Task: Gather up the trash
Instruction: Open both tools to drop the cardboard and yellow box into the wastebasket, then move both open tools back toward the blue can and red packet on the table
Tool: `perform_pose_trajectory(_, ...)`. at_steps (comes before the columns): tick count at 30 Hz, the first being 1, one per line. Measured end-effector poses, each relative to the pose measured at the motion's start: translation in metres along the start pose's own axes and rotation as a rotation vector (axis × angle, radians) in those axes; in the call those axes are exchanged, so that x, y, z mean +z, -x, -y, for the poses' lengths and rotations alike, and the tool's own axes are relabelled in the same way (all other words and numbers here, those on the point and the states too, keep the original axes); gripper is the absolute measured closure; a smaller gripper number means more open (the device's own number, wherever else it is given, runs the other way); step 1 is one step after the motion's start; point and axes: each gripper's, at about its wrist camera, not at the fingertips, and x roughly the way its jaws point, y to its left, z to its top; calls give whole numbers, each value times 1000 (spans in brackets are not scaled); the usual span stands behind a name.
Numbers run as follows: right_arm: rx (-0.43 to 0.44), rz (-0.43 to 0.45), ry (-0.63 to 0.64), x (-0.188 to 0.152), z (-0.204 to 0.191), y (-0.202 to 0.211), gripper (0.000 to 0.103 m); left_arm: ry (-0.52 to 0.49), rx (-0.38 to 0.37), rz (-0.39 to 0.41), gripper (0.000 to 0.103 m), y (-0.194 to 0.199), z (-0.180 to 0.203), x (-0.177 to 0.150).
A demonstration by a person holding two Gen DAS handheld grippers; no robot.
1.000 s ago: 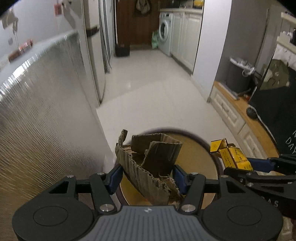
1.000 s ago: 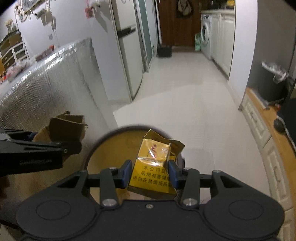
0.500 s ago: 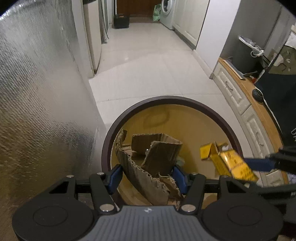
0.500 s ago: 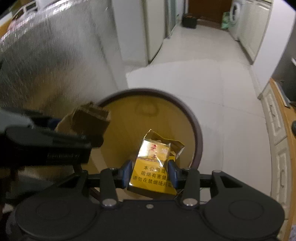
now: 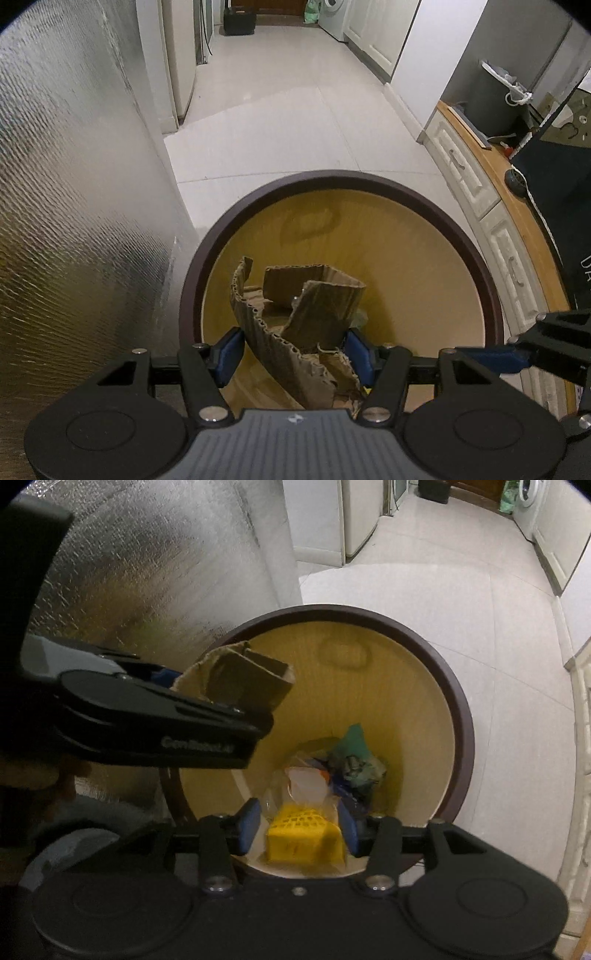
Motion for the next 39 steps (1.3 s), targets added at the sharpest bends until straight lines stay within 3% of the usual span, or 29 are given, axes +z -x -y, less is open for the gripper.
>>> perform_pose_trajectory(6,-15,-7,24,-1,-2,0,38,14,-5,1,39,-6,-1,4)
perform_pose_trajectory(11,-19,-9,14,-2,1,-2,35,22,11,-1,18,-6,0,6)
perform_pose_trajectory(22,-52,15,10,-6,3,4,19,-12,43,-16,7,13,-1,-1)
perform_pose_trajectory(27,-65,42,-4,-11,3,14,6,-16,47,-15,4,24,-4,-6)
perform_pose_trajectory(39,-97,117,-44,-22,2,39,0,-26,42,-9,0,44,0,-17)
